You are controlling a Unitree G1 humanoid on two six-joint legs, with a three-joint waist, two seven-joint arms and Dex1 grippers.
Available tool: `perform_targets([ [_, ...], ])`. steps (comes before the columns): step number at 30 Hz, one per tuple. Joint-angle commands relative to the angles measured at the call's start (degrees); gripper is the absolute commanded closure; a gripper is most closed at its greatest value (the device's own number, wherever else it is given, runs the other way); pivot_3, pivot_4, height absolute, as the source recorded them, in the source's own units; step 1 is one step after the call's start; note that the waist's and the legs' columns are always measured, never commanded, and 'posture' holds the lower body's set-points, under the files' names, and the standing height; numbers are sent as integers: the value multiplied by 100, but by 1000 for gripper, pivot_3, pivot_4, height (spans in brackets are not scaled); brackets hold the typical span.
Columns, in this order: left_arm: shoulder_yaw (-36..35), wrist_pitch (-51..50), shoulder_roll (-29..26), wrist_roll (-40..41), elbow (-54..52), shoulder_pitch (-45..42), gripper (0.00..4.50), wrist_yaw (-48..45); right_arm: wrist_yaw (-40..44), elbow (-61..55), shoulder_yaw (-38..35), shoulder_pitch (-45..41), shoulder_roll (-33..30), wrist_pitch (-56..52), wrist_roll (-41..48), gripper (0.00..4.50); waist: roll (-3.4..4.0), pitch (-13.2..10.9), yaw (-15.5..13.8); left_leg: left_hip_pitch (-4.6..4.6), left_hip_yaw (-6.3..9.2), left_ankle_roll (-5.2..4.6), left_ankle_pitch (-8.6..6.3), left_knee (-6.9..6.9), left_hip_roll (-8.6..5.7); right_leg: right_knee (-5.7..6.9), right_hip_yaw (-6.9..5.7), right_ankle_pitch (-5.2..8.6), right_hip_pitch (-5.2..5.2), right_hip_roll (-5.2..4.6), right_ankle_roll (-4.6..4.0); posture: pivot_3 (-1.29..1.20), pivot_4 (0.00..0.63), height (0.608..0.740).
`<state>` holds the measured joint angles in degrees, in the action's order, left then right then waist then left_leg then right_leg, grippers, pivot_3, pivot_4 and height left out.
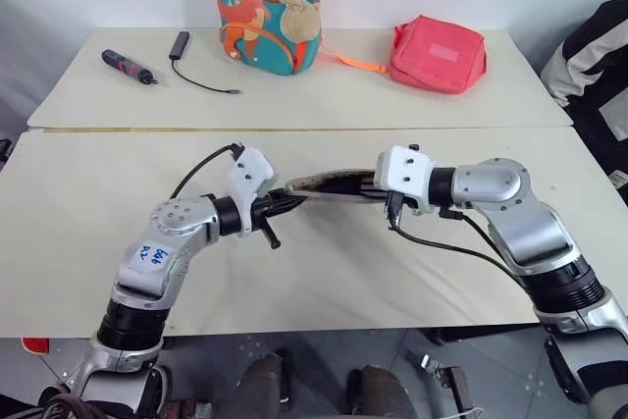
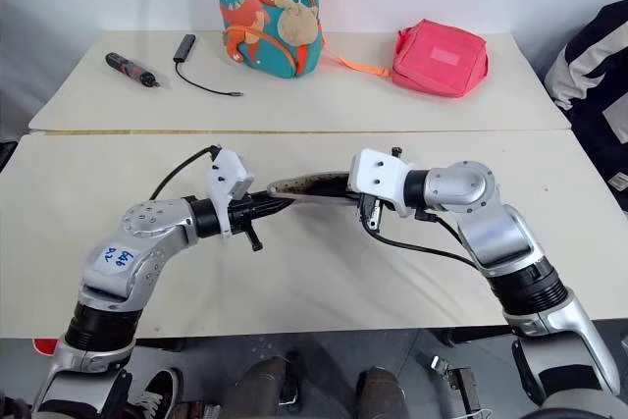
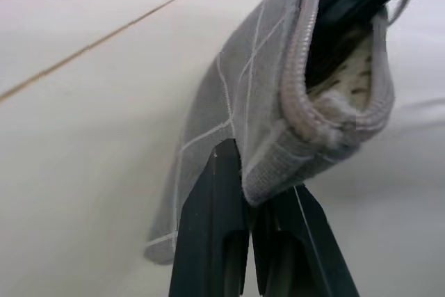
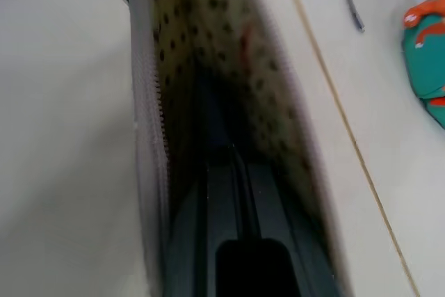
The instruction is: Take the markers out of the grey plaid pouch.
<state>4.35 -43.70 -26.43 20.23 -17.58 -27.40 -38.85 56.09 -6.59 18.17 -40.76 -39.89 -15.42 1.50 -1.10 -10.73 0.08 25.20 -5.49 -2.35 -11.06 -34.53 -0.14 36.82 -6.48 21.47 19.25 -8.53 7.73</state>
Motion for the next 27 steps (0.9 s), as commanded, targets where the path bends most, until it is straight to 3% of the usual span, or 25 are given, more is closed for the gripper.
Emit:
perform_targets([
  [1,190,-516,87,496,-397,-235,4500,-203,285,-156,197,-400,-107,185,-375,4436,0,0,0,1,1,0,0,-4,1,-1,0,0,1,1,0,0,150,740],
  [5,120,-1058,236,1021,-385,-263,4500,-304,574,-20,327,-592,-73,120,-522,4436,0,0,-4,-1,2,1,0,-5,2,-4,0,0,-4,3,0,0,150,740],
  [10,98,-973,242,959,-222,-309,4500,-199,939,-65,399,-629,-112,-37,-536,2940,-1,0,-2,0,3,0,0,-12,2,-12,0,0,-6,3,0,0,150,740],
  [16,186,-576,52,618,-111,-277,4500,-118,1231,-91,405,-490,-259,-35,-599,794,-1,0,-6,-3,10,-1,-1,-14,2,-32,-7,0,-23,3,0,0,150,740],
  [19,81,-529,59,642,-77,-221,4500,-55,1243,15,443,-491,-258,76,-722,14,-1,0,-3,-4,10,0,-1,-13,3,-32,-7,0,-23,3,0,0,150,740],
  [27,-1,-457,95,706,-5,-219,4500,-9,1132,383,553,-527,-137,662,-1124,14,-1,0,-1,-4,11,0,-1,-14,2,-33,-8,0,-25,3,0,0,150,740],
])
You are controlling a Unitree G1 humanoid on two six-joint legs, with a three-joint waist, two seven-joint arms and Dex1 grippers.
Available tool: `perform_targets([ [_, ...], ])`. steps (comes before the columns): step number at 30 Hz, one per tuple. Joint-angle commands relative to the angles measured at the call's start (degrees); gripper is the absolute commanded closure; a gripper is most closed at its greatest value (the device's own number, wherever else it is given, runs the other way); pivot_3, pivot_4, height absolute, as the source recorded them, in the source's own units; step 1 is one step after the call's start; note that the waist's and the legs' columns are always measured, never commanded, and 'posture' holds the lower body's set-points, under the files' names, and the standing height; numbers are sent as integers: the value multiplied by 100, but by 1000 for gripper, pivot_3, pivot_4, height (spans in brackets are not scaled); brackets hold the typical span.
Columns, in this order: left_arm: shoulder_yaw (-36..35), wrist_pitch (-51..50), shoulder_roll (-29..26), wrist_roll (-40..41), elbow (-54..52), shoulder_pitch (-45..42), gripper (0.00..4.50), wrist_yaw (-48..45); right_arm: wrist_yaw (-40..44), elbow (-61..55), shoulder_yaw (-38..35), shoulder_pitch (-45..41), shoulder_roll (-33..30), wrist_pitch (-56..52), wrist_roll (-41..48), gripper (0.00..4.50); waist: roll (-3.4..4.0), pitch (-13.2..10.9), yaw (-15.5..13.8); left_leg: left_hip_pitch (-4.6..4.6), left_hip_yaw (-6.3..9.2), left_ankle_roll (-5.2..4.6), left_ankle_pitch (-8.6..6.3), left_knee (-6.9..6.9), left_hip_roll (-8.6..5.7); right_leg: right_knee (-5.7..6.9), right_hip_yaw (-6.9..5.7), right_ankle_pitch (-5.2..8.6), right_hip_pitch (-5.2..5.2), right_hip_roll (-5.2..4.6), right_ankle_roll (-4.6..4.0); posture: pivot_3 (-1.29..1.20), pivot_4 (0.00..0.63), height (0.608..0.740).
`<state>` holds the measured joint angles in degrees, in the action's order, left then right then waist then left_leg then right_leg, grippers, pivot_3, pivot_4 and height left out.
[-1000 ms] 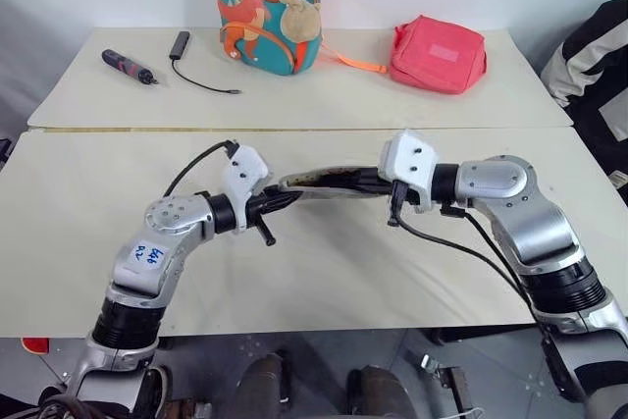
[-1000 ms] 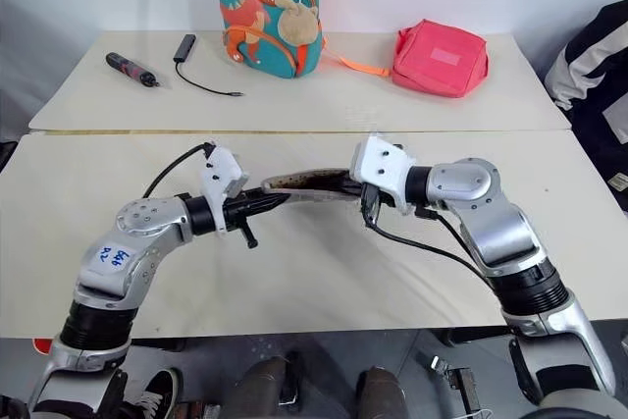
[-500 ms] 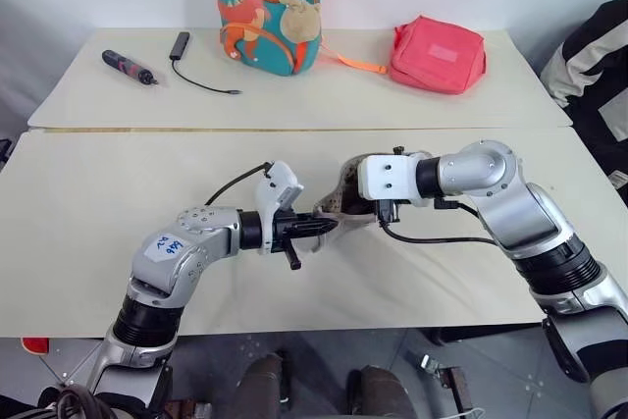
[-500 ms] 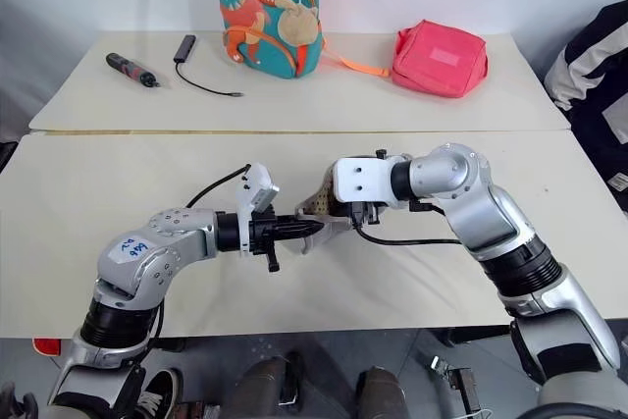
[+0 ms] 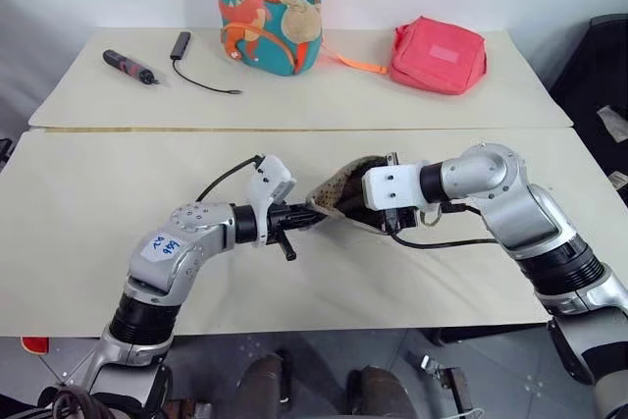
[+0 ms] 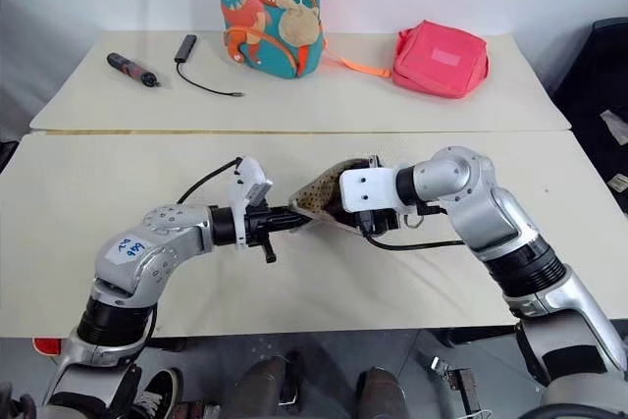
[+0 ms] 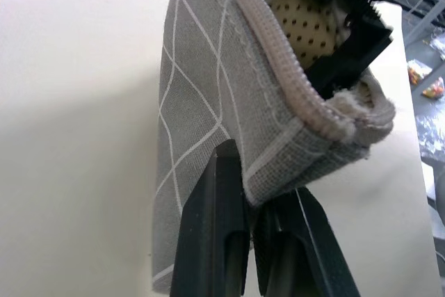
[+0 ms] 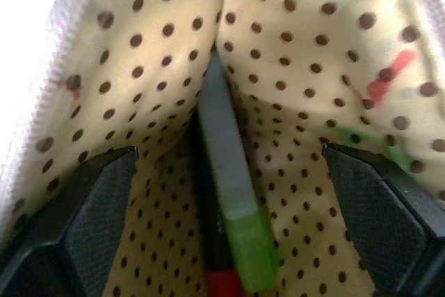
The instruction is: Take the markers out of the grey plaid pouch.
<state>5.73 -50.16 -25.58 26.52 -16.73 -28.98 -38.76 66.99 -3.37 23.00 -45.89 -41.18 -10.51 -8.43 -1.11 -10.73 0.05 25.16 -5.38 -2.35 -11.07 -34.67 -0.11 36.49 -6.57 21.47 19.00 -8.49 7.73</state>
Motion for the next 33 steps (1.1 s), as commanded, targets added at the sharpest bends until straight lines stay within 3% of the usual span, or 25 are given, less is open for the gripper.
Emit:
perform_targets([
  [1,-124,187,24,78,-99,-53,4500,-13,75,58,75,18,8,151,-115,191,0,0,0,-1,0,0,0,0,0,0,0,0,0,1,0,0,150,740],
  [7,-127,156,109,116,-96,-33,4500,21,-236,278,127,-29,87,548,-481,1958,0,0,1,-2,3,0,0,-2,0,-2,-2,0,-5,0,0,0,150,740],
  [15,-93,174,128,126,-82,-41,4500,-9,-1275,1208,280,-145,649,1357,-1235,1958,0,0,11,-5,3,1,1,-2,1,-2,-2,0,-7,2,0,0,150,740],
  [23,-134,80,233,240,-189,-13,4500,61,-1751,1355,198,-22,1142,959,-1500,1958,0,0,14,-5,7,3,2,-2,1,1,-2,0,-12,4,0,0,150,740],
  [26,-118,121,217,179,-183,-29,4500,74,-1766,1261,153,-34,1195,933,-1466,2529,0,0,15,-6,7,4,2,1,1,2,-1,0,-12,5,0,0,150,740],
  [30,-170,221,178,70,-74,-37,4500,135,-1561,1046,65,-84,1007,951,-1373,3842,0,0,5,-4,8,4,2,1,0,1,-2,0,-13,4,0,0,150,740],
  [33,-205,331,141,-37,60,-16,4500,203,-1249,748,-69,-231,696,1073,-1246,3901,0,0,3,-3,9,4,2,1,-1,1,0,0,-12,4,0,0,150,740],
])
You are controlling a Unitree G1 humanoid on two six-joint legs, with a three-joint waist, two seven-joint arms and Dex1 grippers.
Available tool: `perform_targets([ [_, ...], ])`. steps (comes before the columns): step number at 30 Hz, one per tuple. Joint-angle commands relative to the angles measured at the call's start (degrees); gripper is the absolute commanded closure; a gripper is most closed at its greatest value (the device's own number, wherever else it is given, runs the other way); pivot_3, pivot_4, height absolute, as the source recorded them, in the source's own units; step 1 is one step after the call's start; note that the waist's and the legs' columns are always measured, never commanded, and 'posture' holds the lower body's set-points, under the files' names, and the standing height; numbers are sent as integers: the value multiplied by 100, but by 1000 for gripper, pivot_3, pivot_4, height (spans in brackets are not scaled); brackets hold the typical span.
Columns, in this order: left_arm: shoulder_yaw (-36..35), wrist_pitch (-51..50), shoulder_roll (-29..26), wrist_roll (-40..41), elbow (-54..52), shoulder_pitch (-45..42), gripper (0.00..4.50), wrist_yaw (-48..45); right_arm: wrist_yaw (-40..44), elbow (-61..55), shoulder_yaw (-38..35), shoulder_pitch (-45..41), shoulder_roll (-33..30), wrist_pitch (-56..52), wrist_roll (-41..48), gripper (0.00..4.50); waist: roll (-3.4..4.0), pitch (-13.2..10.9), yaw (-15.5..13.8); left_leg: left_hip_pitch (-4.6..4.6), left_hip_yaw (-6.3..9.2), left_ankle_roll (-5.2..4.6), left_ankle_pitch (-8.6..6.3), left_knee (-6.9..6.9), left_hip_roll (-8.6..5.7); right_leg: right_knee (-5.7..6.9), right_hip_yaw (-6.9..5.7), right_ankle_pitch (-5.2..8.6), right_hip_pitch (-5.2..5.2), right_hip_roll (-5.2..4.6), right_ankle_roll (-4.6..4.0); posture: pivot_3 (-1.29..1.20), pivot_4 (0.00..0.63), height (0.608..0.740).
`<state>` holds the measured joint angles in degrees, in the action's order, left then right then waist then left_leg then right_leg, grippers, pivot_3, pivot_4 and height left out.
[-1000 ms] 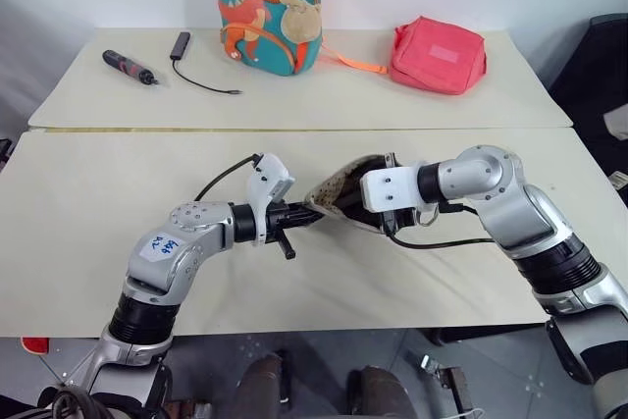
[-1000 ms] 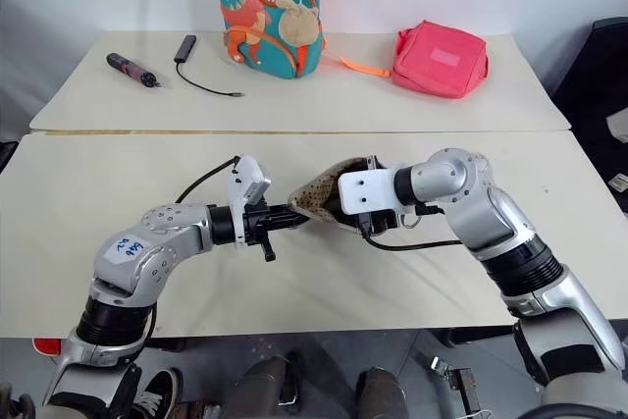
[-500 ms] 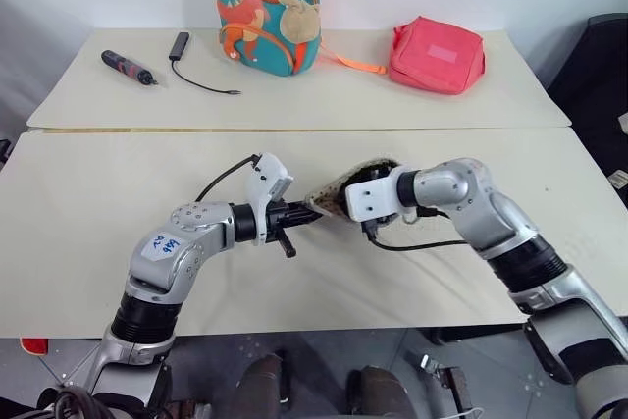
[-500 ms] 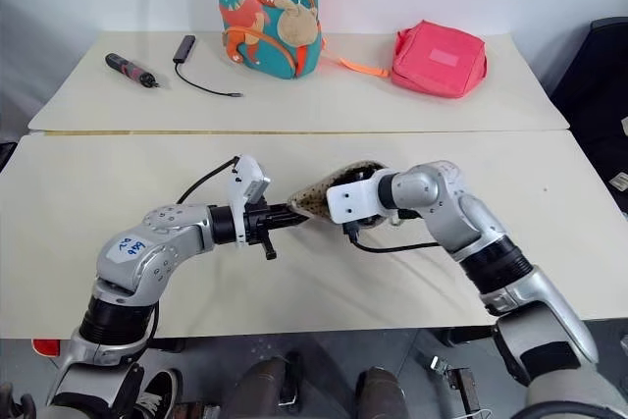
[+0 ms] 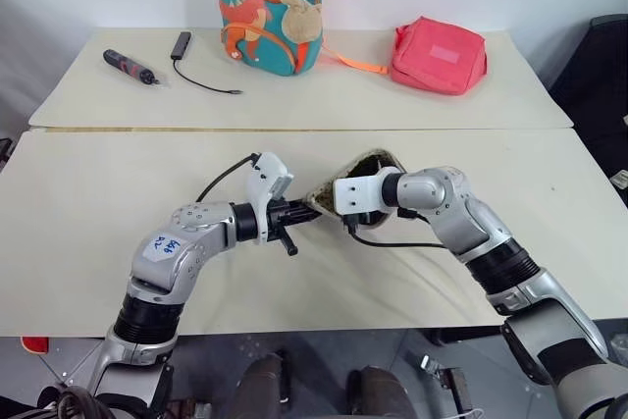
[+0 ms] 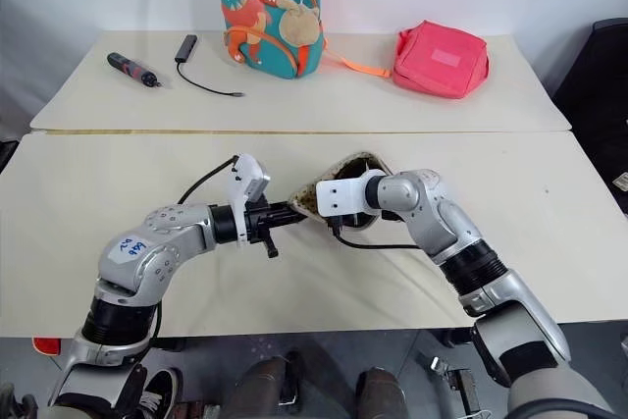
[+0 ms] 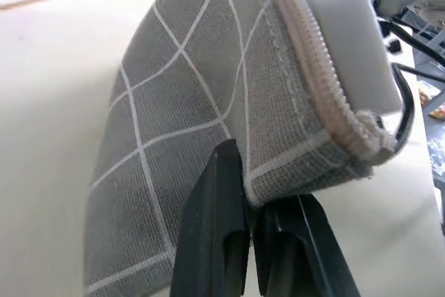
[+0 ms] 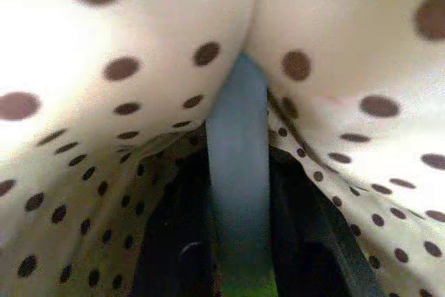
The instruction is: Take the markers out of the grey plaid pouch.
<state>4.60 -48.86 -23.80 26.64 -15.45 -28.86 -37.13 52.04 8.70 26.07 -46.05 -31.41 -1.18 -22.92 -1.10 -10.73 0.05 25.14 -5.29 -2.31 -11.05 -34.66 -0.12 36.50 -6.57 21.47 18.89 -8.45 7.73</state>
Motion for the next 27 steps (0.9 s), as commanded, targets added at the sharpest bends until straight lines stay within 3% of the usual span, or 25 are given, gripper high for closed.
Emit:
perform_targets([
  [1,-72,237,-69,-104,-32,-20,4500,57,366,-603,-455,-230,-319,7,334,3901,0,0,8,-1,-1,0,0,0,0,-1,0,0,0,0,0,0,150,740],
  [13,-39,651,-97,-355,355,-77,4500,270,1377,-1499,-880,103,-650,-1132,1468,3901,0,0,-6,-2,-1,0,-1,2,0,-4,-6,0,-4,-2,0,0,150,740],
  [17,-10,686,-131,-367,401,-61,4500,302,1266,-1547,-1013,10,-508,-1520,1643,3901,0,0,2,-3,-1,-1,-2,1,1,-4,-8,0,-5,-1,0,0,150,740],
  [27,158,665,-12,-315,335,-83,4500,357,1399,-1603,-562,45,-506,-1773,1439,3901,0,0,-6,-2,0,-1,-2,1,1,-4,-9,0,-5,-2,0,0,150,740],
])
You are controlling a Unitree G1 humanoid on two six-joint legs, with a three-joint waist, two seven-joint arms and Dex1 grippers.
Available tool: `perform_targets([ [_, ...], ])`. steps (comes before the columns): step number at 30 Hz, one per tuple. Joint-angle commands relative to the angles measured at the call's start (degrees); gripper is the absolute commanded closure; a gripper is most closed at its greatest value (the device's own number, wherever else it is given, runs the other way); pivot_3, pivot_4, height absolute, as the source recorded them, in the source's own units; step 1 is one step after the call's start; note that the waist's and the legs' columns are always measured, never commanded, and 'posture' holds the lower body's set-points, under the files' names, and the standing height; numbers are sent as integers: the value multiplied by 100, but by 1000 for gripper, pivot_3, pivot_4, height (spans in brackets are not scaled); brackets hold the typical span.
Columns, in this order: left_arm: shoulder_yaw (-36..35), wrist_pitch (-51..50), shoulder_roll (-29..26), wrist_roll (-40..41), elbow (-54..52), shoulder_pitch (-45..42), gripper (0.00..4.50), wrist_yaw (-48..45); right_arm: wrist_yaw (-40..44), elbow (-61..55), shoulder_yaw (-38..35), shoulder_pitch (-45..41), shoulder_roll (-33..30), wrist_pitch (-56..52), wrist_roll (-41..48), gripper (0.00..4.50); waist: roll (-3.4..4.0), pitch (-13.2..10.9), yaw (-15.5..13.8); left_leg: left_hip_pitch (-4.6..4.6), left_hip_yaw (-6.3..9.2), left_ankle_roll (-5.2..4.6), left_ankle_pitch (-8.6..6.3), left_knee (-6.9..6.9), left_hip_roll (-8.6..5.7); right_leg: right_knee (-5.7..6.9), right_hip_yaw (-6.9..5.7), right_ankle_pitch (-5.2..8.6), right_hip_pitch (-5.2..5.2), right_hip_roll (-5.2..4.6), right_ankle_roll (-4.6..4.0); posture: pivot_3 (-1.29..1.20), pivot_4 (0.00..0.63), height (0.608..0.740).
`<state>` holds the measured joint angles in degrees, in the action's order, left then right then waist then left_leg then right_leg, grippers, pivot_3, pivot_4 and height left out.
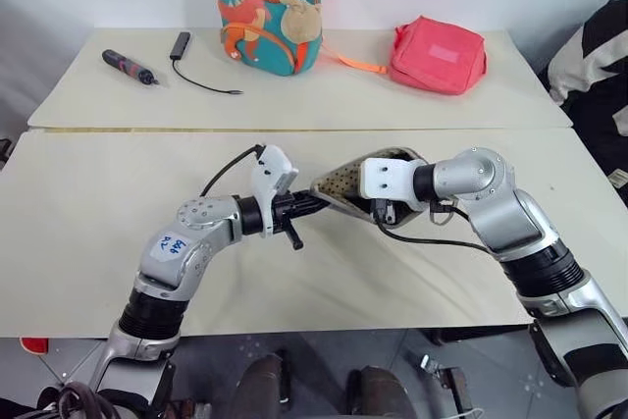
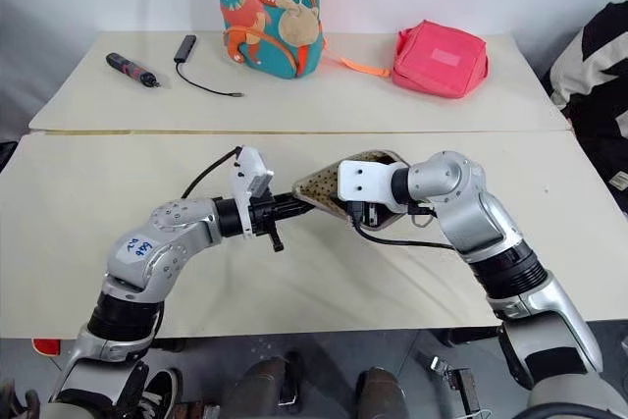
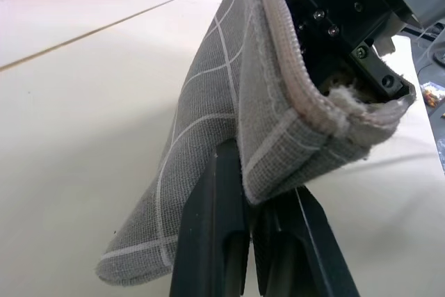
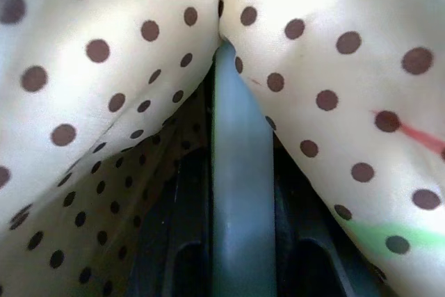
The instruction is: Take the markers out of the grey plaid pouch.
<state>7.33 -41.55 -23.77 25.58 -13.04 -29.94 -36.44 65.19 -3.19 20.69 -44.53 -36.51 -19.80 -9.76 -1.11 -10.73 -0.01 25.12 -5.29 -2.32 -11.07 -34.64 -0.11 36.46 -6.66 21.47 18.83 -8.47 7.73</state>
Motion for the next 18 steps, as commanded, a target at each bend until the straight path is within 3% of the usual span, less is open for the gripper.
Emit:
perform_targets([
  [1,-90,-79,27,-200,57,26,4500,310,-17,-310,75,-133,-2,287,-60,3901,0,0,2,0,0,0,0,0,0,0,0,0,0,0,0,0,150,740],
  [4,-77,-218,135,-103,-50,21,4500,358,-11,-182,174,-81,-87,228,-231,3901,0,0,3,-1,0,0,0,0,0,-1,0,0,0,0,0,0,150,740],
  [12,103,-313,233,-157,-264,166,4500,463,-24,-163,364,161,-25,262,-361,1163,0,0,7,0,0,0,0,1,0,-2,0,0,0,0,0,0,150,740],
  [18,-4,-334,167,-127,-229,153,4500,394,-129,-2,331,112,-37,333,-424,1163,0,0,7,-2,0,0,0,0,0,-14,0,0,-1,0,0,0,150,740],
])
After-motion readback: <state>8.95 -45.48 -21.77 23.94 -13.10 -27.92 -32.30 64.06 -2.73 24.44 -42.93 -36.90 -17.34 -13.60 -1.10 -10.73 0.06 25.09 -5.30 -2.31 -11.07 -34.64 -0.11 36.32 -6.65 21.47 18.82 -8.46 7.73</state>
